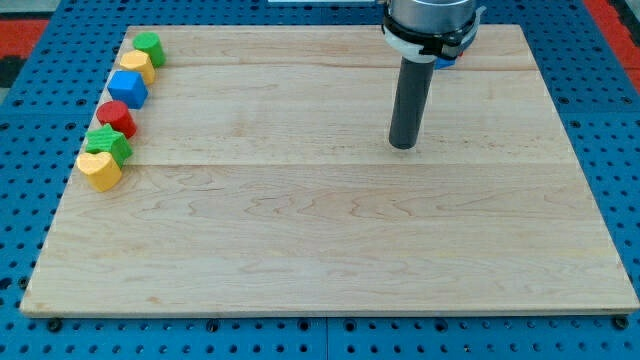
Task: Separate the yellow heart from the green star
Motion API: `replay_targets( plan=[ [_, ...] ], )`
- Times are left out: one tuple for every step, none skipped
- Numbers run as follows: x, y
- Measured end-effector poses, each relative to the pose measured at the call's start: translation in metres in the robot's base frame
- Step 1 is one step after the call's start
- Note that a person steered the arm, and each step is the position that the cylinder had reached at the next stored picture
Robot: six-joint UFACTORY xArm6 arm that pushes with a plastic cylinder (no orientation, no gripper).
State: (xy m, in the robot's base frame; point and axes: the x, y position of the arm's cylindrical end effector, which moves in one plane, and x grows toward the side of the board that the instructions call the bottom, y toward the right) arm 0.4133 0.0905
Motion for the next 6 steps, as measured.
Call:
replay_targets(
  plan=[
    [0.009,-0.028],
    [0.009,-0.043],
    [0.012,-0.047],
    [0.064,-0.103],
    [0.111,-0.196],
    [0.106,-0.298]
  ],
)
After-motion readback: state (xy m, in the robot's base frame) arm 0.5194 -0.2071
